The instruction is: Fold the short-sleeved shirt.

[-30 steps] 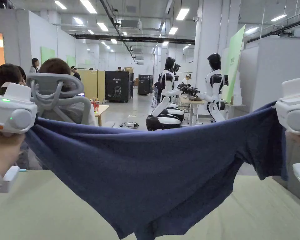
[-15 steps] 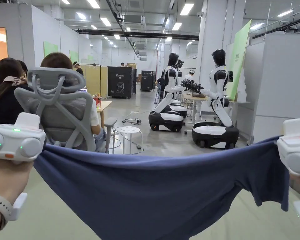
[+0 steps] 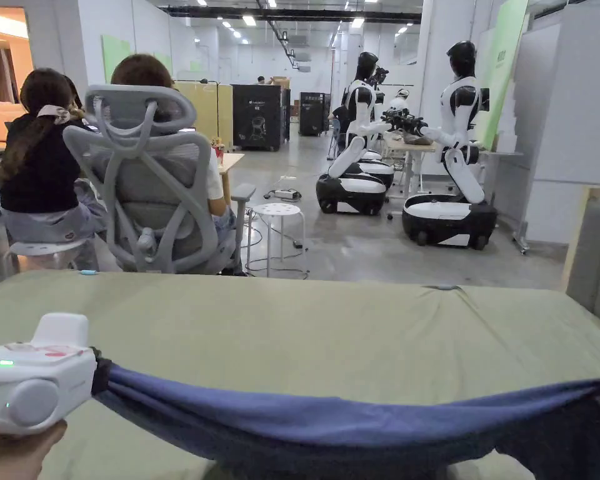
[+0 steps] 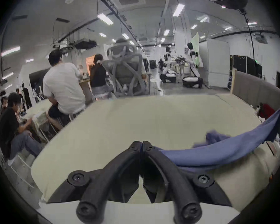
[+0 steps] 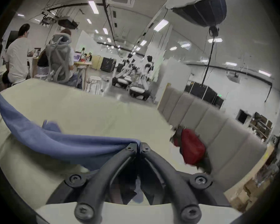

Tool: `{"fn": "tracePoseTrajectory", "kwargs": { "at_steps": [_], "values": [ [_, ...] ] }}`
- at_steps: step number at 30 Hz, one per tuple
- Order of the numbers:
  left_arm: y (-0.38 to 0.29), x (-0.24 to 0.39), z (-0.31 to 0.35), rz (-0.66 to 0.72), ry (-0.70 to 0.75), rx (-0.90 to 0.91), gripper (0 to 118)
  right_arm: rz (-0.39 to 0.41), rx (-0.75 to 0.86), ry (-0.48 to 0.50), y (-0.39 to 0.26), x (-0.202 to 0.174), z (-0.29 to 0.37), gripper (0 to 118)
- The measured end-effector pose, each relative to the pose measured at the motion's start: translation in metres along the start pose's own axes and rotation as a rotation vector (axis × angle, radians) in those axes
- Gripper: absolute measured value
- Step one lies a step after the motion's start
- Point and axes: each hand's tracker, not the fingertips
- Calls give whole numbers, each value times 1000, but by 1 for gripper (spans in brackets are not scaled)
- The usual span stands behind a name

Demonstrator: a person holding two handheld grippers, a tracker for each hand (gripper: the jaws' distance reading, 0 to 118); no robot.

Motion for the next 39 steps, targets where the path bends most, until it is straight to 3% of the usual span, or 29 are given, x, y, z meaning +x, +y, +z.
{"fn": "tracePoseTrajectory", "kwargs": {
  "at_steps": [6,9,10,11,12,13,14,15,22,24,25,26,27,28,29,30,33,36,39],
  "values": [
    [-136,-12,12,79,-9,-226,0,14,-226,106,-133,-29,11,2],
    [-164,-19,14,121,-1,-248,1,-48,-278,112,-157,-32,13,2],
    [-167,-21,18,134,0,-244,4,-80,-295,126,-159,-30,12,3],
    [-164,-21,20,133,1,-246,18,-101,-311,144,-159,-29,11,6],
    [-160,-21,24,126,8,-243,54,-101,-309,156,-152,-28,17,25],
    [-153,-18,30,94,29,-209,83,-94,-303,150,-142,-30,25,55],
    [-144,-13,36,73,33,-174,102,-93,-290,152,-133,-33,30,82],
    [-131,-5,44,58,28,-127,108,-98,-228,182,-118,-39,38,105],
    [-58,96,54,-15,-158,66,105,-138,-7,441,-17,-138,81,109],
    [-53,116,52,-31,-167,85,100,-152,15,466,-5,-158,88,103],
    [-51,123,53,-43,-168,92,91,-140,34,450,-2,-167,92,90],
    [-50,126,54,-53,-163,95,78,-131,44,442,1,-172,95,63],
    [-52,128,54,-56,-163,97,50,-125,47,435,3,-178,96,13],
    [-51,127,54,-52,-164,93,22,-114,53,416,4,-182,97,0],
    [-50,125,53,-48,-165,82,0,-104,59,389,4,-186,97,0],
    [-48,121,51,-51,-165,70,0,-106,71,368,4,-186,99,0],
    [-43,92,47,-22,-182,38,0,-82,51,433,9,-194,97,0],
    [-45,41,25,-2,-131,-107,0,-48,57,443,9,-204,97,0],
    [-61,-19,1,108,-112,-315,0,-42,47,464,8,-222,93,0]
  ]
}}
